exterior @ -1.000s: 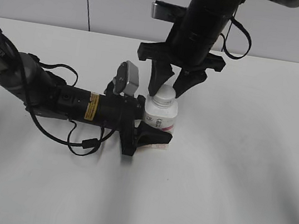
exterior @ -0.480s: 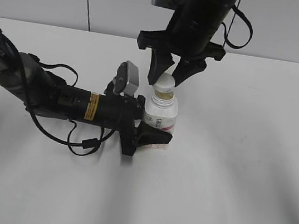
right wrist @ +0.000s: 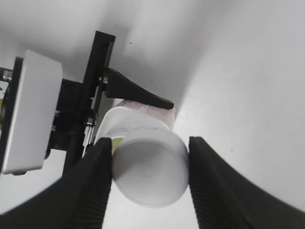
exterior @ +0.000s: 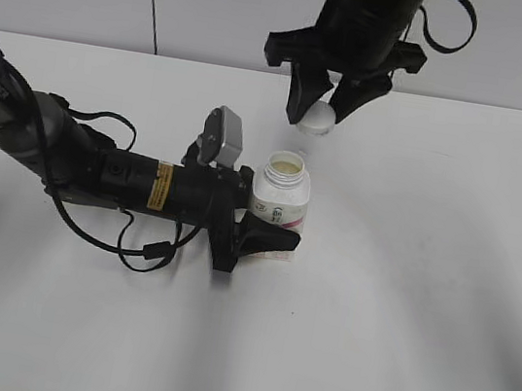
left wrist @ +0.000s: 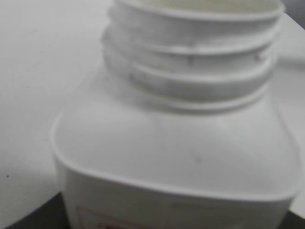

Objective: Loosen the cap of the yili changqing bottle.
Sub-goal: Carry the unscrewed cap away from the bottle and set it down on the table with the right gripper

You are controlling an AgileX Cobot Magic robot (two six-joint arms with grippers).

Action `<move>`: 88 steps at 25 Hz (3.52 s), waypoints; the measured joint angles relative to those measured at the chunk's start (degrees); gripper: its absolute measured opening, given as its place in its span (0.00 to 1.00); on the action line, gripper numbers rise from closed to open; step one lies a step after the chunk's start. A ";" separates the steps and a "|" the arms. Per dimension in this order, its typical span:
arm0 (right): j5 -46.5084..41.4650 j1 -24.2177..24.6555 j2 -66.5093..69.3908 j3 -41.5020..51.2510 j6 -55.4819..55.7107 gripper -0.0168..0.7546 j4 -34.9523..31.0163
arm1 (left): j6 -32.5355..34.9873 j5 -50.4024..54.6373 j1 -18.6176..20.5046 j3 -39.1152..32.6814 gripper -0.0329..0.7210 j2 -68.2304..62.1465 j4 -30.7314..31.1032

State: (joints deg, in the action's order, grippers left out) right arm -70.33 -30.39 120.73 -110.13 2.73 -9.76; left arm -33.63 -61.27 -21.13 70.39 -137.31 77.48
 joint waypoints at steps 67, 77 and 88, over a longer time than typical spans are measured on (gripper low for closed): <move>34.37 24.88 -8.35 47.32 1.19 0.52 1.26 | -0.22 -0.05 0.00 0.00 0.58 0.00 0.00; 34.57 24.88 -8.35 47.32 2.23 0.52 -0.26 | -0.22 -0.05 0.00 0.00 0.58 0.00 0.05; 34.51 24.88 -8.35 47.32 3.55 0.54 -0.31 | -0.22 -0.05 0.00 0.00 0.58 0.00 0.05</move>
State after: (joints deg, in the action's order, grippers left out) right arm -35.82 -5.51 112.38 -62.81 6.29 -10.07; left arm -33.85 -61.32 -21.13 70.39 -137.31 77.53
